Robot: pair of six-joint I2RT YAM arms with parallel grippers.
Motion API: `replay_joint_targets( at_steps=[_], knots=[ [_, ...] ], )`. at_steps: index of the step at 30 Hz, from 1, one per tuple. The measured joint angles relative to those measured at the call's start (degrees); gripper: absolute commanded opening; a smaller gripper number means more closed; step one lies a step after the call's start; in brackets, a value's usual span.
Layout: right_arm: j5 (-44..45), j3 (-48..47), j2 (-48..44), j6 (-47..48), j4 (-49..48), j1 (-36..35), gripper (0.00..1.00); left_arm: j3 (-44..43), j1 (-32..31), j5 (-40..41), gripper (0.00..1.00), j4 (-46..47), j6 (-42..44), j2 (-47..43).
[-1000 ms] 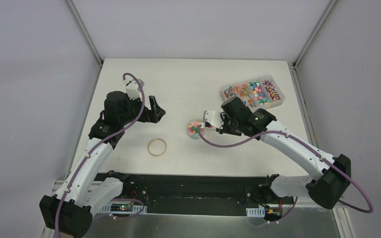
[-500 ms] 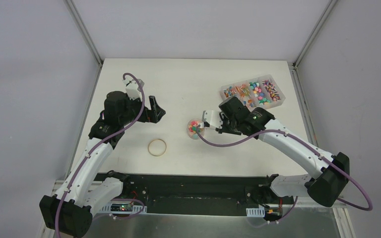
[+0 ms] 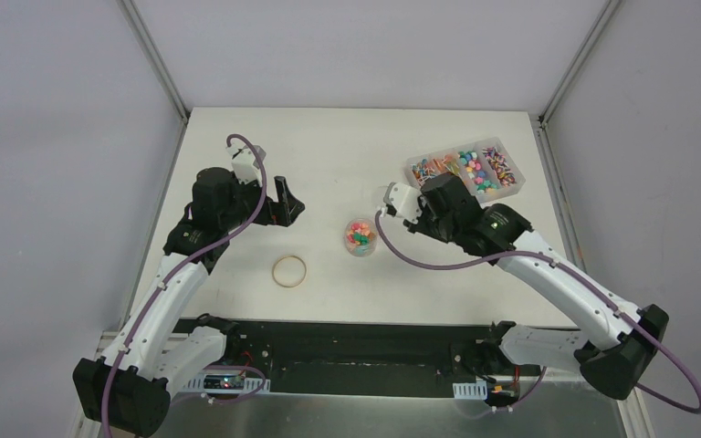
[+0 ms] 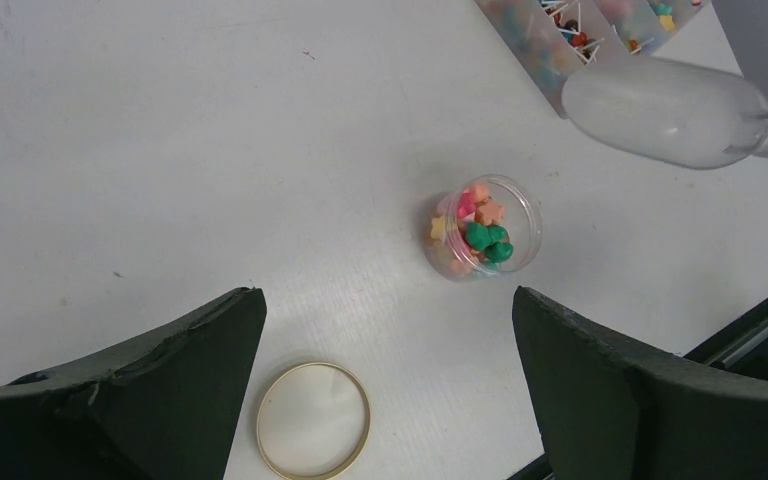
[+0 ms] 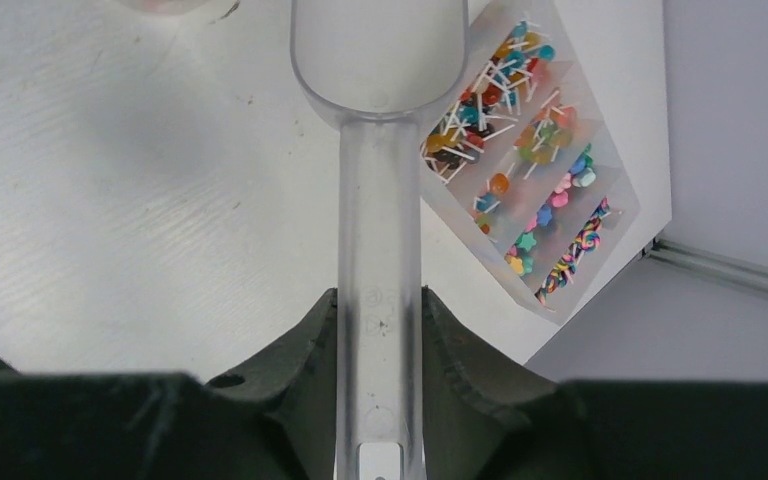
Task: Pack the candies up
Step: Place the fake candies in the packing bottle, then place the spatula at the center of the board.
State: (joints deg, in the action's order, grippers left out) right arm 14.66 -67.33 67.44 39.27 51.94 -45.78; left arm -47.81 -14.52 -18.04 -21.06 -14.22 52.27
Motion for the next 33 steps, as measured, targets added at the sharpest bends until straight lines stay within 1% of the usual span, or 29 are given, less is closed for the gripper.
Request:
replay_joint_targets(
  at_steps=[5,11,15,18,22,27,33],
  knots=[
    [0.94,4.02,-3.23,-6.64,-9.55,2.56,0.00,0.00,0.00,0.07,0.99,0.02,0.00,0.28],
    [1.09,9.29,-1.22,-15.37,-21.49,3.82,0.00,0.00,0.00,3.10,0.99,-0.35,-0.04,0.81],
    [1.18,10.95,2.75,-20.44,-28.28,4.13,0.00,0.31,0.00,6.29,0.99,-0.39,-0.35,0.79],
    [1.64,11.87,5.88,-23.96,-32.83,4.50,0.00,0.50,0.00,10.49,0.99,-0.39,-2.08,1.42],
    [1.46,11.91,10.91,-28.79,-36.83,5.95,0.00,0.50,0.00,14.45,0.99,-0.55,-3.17,3.78],
    [0.22,11.45,17.55,-32.17,-39.98,7.87,0.00,0.50,0.00,19.28,0.99,-1.70,-5.75,6.78],
    [-1.60,9.35,26.14,-34.58,-42.14,9.20,0.01,0.50,0.02,18.64,0.99,-2.08,-9.14,7.48]
  ],
)
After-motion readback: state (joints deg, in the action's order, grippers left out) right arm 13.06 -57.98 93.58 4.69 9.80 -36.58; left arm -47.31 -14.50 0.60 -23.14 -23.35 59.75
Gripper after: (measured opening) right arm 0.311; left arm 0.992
